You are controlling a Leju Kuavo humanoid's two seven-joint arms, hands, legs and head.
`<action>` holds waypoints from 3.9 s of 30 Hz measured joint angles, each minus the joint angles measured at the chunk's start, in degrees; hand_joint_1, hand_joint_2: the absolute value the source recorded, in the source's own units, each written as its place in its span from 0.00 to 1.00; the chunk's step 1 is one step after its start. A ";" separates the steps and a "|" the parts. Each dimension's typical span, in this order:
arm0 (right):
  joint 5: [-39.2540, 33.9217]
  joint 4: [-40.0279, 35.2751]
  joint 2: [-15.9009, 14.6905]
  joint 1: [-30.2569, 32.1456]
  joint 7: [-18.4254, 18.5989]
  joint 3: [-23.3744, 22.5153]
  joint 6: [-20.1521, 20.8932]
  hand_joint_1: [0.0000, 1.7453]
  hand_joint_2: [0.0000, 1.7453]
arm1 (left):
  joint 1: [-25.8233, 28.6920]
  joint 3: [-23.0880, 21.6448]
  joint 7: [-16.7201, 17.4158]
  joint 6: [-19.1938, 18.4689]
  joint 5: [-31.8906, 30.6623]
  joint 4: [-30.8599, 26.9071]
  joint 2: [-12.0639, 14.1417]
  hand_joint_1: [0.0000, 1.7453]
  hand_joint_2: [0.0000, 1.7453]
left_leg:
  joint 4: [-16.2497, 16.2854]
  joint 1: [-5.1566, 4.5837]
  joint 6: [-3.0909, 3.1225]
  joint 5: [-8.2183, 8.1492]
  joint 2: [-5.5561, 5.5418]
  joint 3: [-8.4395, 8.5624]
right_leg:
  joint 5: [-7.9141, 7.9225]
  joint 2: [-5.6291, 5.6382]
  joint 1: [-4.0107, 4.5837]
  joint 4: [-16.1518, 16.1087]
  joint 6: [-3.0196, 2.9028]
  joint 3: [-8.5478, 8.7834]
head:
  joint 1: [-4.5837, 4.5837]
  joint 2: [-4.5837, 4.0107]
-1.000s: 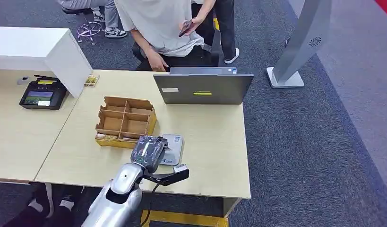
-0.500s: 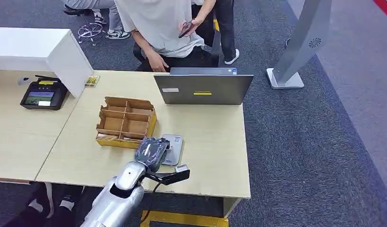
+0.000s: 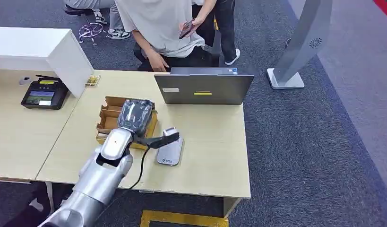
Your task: Pass the card to the sensor for recognition and then transmit it.
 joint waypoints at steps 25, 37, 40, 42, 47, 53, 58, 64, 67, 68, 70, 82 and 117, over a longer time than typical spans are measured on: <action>0.81 0.02 0.00 -0.86 0.00 0.48 0.20 0.00 0.00 | -10.23 1.25 1.58 0.87 -0.15 -3.76 5.71 1.00 1.00 | 0.00 -0.01 -0.02 -0.01 0.01 -0.02 | -0.02 0.03 0.02 0.00 -0.01 -0.06 | 0.00 0.00; 0.81 0.02 0.00 -0.86 0.00 0.48 0.20 0.00 0.00 | -10.30 1.25 1.64 1.01 -0.15 -3.78 5.86 1.00 1.00 | 0.00 -0.02 -0.02 -0.02 0.02 -0.08 | -0.02 0.04 0.02 0.00 -0.01 -0.13 | -0.02 0.00; 0.83 0.00 0.00 -0.91 0.02 0.48 0.20 0.00 0.00 | -10.30 1.25 1.64 1.01 -0.15 -3.76 5.91 1.00 1.00 | 0.00 -0.02 -0.02 -0.02 0.02 -0.09 | -0.02 0.05 0.01 0.00 -0.01 -0.13 | 0.00 0.00; 0.83 0.02 0.00 -0.90 0.02 0.48 0.20 0.00 0.00 | -10.30 1.25 1.64 1.01 -0.15 -3.76 5.91 1.00 1.00 | 0.00 -0.01 -0.01 -0.03 0.03 -0.09 | -0.02 0.05 0.01 0.00 -0.01 -0.14 | 0.00 0.00; 0.81 0.02 0.00 -0.91 0.02 0.48 0.22 0.00 0.00 | -10.31 1.25 1.64 1.01 -0.15 -3.78 5.93 1.00 1.00 | 0.00 -0.01 -0.01 -0.03 0.02 -0.09 | -0.02 0.05 0.01 0.00 -0.01 -0.14 | 0.00 0.00; 0.83 0.02 0.00 -0.84 0.02 0.48 0.26 0.00 0.00 | -10.00 1.27 1.91 0.96 -0.17 -3.73 6.26 1.00 1.00 | 0.02 0.00 -0.02 -0.03 0.17 -0.27 | 0.01 0.23 0.02 0.02 -0.03 -0.36 | -0.02 0.00; 0.83 0.02 0.00 -0.87 0.02 0.48 0.26 0.00 0.00 | -9.58 1.27 1.90 0.94 -0.17 -3.73 6.52 1.00 1.00 | 0.04 -0.01 0.01 -0.07 0.17 -0.63 | -0.01 0.27 0.09 0.00 -0.03 -0.63 | 0.00 0.00; 0.83 0.02 0.00 -0.85 0.02 0.48 0.26 0.00 0.00 | -9.16 1.27 1.90 0.92 -0.17 -3.73 6.61 1.00 1.00 | 0.06 -0.02 0.01 -0.14 0.19 -1.20 | -0.01 0.30 0.08 -0.10 -0.01 -1.14 | 0.00 0.00; 0.83 0.02 0.00 -0.79 0.02 0.48 0.26 0.00 0.00 | -8.78 1.27 1.90 0.92 -0.15 -3.67 6.72 1.00 1.00 | 0.14 -0.03 0.01 -0.14 0.20 -1.45 | 0.01 0.31 0.08 -0.10 0.00 -1.37 | 0.00 0.00; 0.81 0.02 0.00 -0.74 0.02 0.48 0.26 0.00 0.00 | -8.59 1.27 1.90 0.92 -0.15 -3.62 6.72 1.00 1.00 | 0.16 -0.02 0.02 -0.14 0.20 -1.49 | 0.01 0.31 0.08 -0.10 0.01 -1.40 | 0.00 0.00; 0.81 0.04 0.00 -0.69 0.02 0.48 0.26 0.00 0.00 | -8.21 1.27 1.90 0.92 -0.15 -3.52 6.74 1.00 1.00 | 0.20 -0.04 0.02 -0.14 0.20 -1.49 | 0.01 0.31 0.07 -0.10 0.01 -1.40 | 0.00 0.00; 1.18 0.20 -0.02 -0.87 0.28 0.48 0.00 0.00 1.00 | -13.51 1.14 8.00 -1.16 -0.20 -1.94 8.86 0.00 1.00 | 0.19 -0.03 0.20 -0.15 0.17 -1.20 | -0.01 0.22 0.02 -0.09 0.10 -1.16 | 0.11 0.00; 0.97 0.18 -0.04 -1.45 0.09 0.37 -0.72 0.00 1.00 | -11.88 -0.48 5.52 -2.60 -0.31 -7.18 4.36 0.00 1.00 | 0.18 -0.03 0.11 0.01 0.15 -0.72 | 0.14 0.20 0.03 -0.01 0.09 -0.73 | 0.04 0.00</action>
